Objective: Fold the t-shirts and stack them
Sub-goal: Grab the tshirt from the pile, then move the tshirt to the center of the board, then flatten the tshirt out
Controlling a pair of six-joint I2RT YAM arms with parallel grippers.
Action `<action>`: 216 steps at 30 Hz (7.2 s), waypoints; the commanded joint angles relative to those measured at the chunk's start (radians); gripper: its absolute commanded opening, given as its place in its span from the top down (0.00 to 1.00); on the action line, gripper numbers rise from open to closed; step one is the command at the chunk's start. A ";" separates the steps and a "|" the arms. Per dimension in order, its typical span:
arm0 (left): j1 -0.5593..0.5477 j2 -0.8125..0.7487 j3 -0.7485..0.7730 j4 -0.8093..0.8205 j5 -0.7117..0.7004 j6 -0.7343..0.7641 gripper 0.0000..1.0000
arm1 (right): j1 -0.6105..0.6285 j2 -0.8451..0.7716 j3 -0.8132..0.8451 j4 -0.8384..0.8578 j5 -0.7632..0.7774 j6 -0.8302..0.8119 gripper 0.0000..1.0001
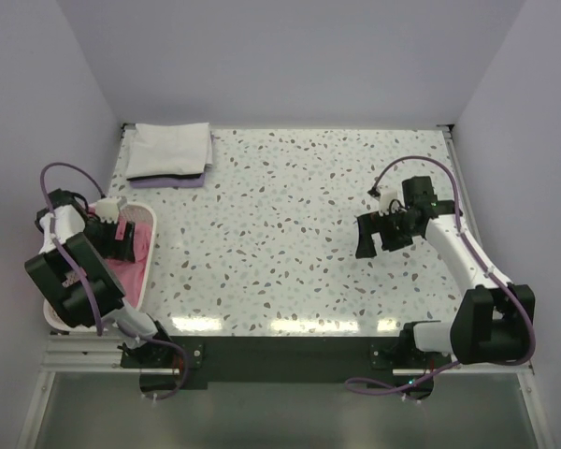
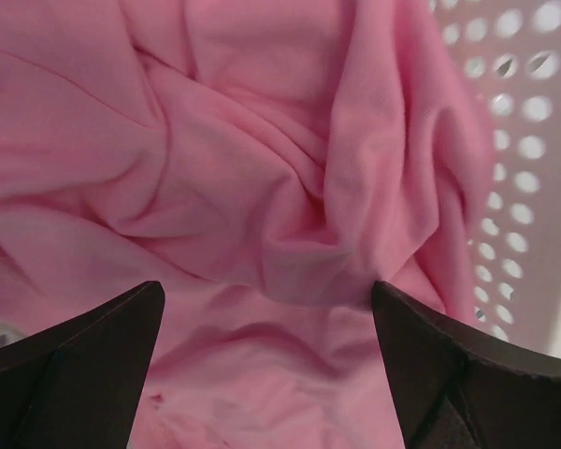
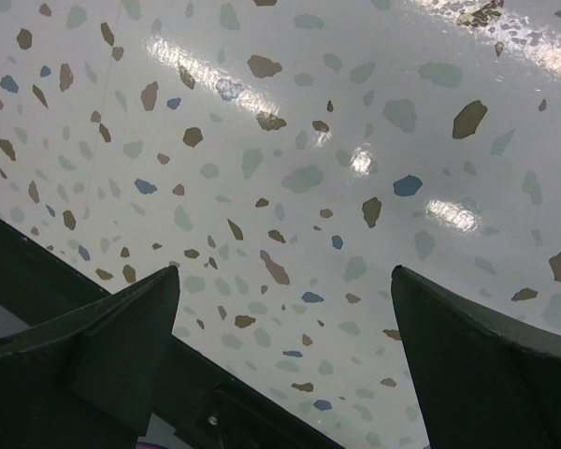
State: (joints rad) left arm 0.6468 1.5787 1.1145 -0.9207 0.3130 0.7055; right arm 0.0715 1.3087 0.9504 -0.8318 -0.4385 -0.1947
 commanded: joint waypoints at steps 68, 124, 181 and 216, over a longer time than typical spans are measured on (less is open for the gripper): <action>-0.837 0.004 0.090 0.330 0.132 -0.308 0.20 | 0.014 0.124 0.133 -0.142 0.204 -0.272 0.17; -0.842 0.138 0.051 0.253 0.057 -0.314 0.59 | 0.065 0.529 0.380 -0.368 0.205 -0.423 0.51; -0.811 0.809 0.996 0.525 0.035 -0.457 0.34 | -0.107 0.436 0.317 -0.381 0.222 -0.474 1.00; -0.835 0.859 0.898 0.356 0.054 -0.391 0.43 | -0.107 0.457 0.361 -0.386 0.205 -0.454 1.00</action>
State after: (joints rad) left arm -0.1867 2.4516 2.0373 -0.4873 0.3420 0.3325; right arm -0.0383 1.7664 1.2770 -1.2057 -0.2054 -0.6537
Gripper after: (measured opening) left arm 0.583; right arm 0.012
